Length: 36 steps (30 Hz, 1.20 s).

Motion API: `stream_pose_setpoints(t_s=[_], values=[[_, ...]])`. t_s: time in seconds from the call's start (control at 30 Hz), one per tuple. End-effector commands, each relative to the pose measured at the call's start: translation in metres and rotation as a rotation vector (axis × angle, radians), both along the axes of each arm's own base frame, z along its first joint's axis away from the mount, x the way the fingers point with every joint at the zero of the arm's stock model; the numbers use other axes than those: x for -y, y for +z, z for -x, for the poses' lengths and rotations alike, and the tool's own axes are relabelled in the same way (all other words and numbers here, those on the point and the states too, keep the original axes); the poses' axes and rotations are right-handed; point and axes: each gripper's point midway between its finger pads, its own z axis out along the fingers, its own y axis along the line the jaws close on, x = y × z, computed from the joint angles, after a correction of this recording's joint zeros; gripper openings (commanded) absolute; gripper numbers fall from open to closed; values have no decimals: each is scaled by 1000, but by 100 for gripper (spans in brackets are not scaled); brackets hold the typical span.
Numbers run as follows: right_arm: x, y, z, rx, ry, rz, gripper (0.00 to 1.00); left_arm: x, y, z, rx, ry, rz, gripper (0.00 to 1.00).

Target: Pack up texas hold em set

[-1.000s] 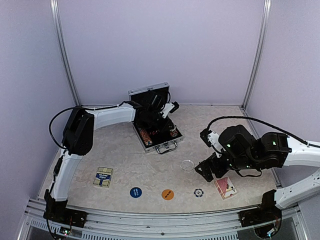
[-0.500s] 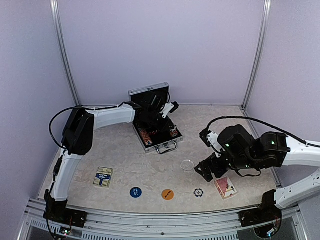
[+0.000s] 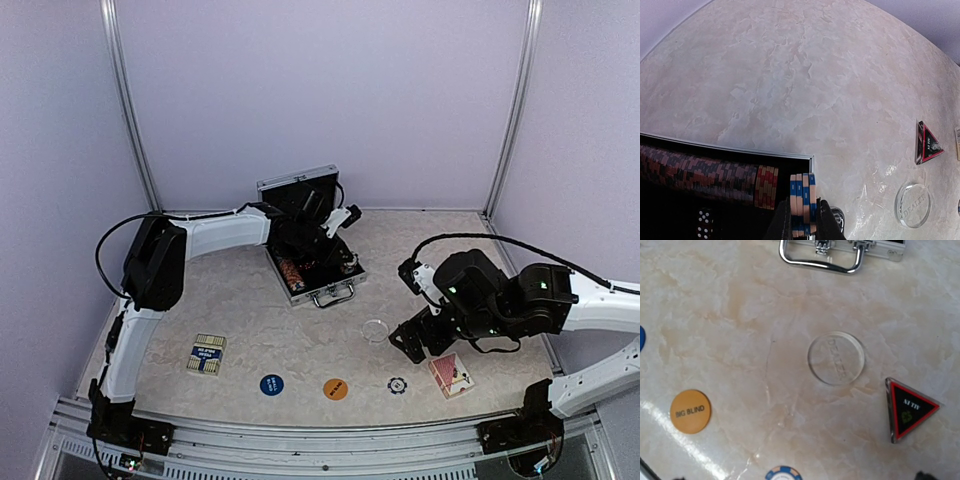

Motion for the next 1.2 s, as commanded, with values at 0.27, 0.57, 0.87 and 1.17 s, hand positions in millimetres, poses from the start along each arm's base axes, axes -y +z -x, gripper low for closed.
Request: stream_pose_setpoints(t_s=[0.27, 0.57, 0.87, 1.17], values=[[-2, -1, -4, 2, 1, -3, 100, 9, 8, -1, 45, -10, -14, 0], [-1, -1, -4, 2, 1, -1, 100, 11, 0, -4, 52, -6, -34, 0], [0, -2, -5, 0, 0, 3, 100, 11, -10, -4, 46, -2, -50, 0], [-1, -2, -6, 1, 4, 2, 100, 11, -19, -9, 67, 22, -75, 0]])
